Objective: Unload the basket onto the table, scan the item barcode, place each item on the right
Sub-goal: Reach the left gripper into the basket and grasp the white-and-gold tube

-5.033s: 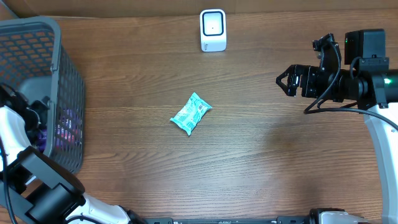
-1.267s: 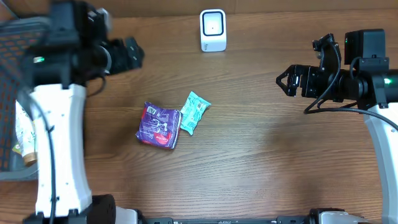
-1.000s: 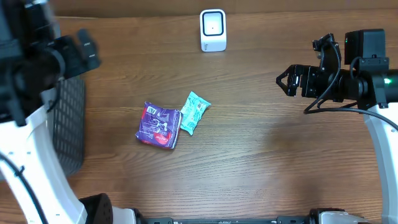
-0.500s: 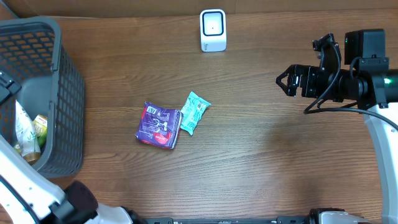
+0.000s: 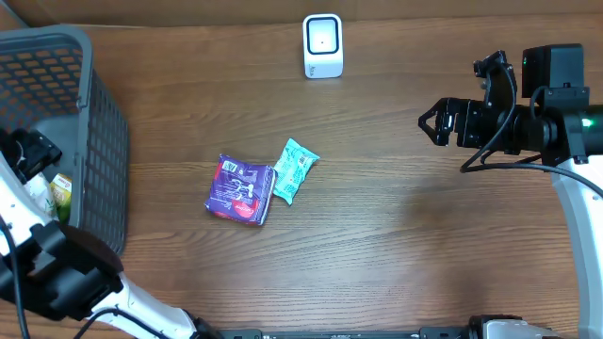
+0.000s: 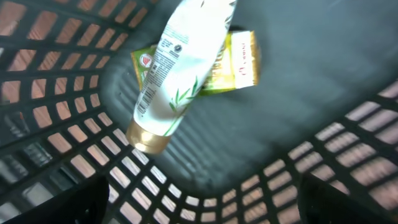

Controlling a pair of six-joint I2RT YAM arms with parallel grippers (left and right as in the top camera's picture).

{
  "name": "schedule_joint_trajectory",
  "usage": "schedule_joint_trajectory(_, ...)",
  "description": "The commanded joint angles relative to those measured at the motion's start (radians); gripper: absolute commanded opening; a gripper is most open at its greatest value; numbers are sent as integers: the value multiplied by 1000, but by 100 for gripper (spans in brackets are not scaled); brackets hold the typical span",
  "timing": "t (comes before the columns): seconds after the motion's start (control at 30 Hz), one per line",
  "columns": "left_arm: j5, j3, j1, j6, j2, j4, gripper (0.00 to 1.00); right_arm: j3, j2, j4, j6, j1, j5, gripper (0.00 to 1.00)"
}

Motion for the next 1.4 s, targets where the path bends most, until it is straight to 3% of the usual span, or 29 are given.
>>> schedule_joint_trajectory(0.0,-64,-16,4,-24,40,3,88,25,-4,6,0,6,6,100)
schedule_joint_trajectory(0.33,-108,-20,8,13,142,55,87,25,-4,6,0,6,6,100)
schedule_joint_trajectory(0.43,-117,-20,8,13,174,51,80,25,-4,6,0,6,6,100)
schedule_joint_trajectory(0.93,-165,-21,8,38,201,120,79,25,-4,6,0,6,6,100)
schedule_joint_trajectory(1.23,-196,-153,11,91,201,201,79,25,-4,6,0,6,6,100)
schedule_joint_trajectory(1.37,-198,-166,24,79,201,205,73,25,-4,6,0,6,6,100)
